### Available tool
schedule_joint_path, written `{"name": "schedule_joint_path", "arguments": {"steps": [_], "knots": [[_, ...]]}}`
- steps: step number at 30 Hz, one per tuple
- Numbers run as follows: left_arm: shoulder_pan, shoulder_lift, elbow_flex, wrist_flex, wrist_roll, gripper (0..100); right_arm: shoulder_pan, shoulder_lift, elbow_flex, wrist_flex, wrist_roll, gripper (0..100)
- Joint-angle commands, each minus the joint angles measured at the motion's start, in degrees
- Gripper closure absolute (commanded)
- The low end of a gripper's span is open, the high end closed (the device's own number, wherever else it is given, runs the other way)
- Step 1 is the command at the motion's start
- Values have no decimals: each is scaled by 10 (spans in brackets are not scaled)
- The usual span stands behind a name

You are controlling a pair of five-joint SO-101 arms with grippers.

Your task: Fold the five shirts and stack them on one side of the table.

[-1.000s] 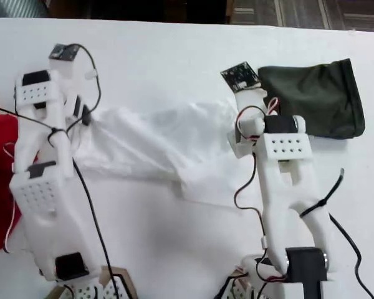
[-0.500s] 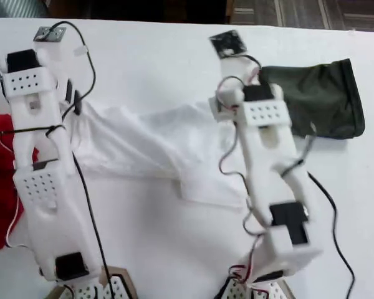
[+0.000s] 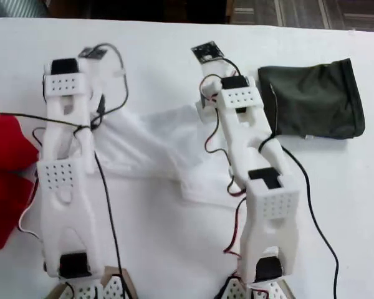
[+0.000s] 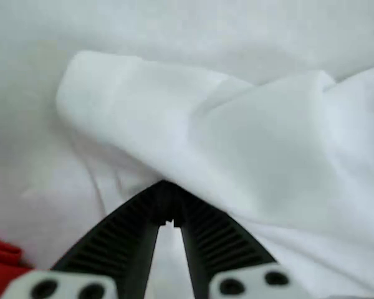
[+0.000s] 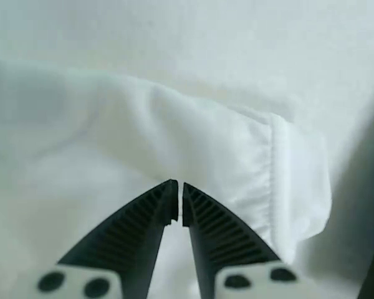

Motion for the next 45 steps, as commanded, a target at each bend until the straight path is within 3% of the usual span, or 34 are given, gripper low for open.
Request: {"name": "schedule_joint_path", "arguments": {"steps": [1,7,13,21,25,31,37,45], "knots": [[-28,17,-23,2,0,973,44,21,-40,-23,-1,979],[-80,51,-22,5,-48,973,97,79,-98,-25,0,979],[-86,49,-22,7,-94,973,100,87,-135,-24,0,979],[-105,-7,-17,11,-138,974,88,87,-316,120,0,979],[-99,-91,-16,11,-138,974,58,92,-410,172,0,979],[-57,-142,-22,-6,-138,974,-7,149,-417,157,-1,979],[-36,-67,13,-130,-56,974,-15,225,-417,82,-1,979],[-73,33,-42,-104,-72,974,26,261,-413,93,-1,979]]}}
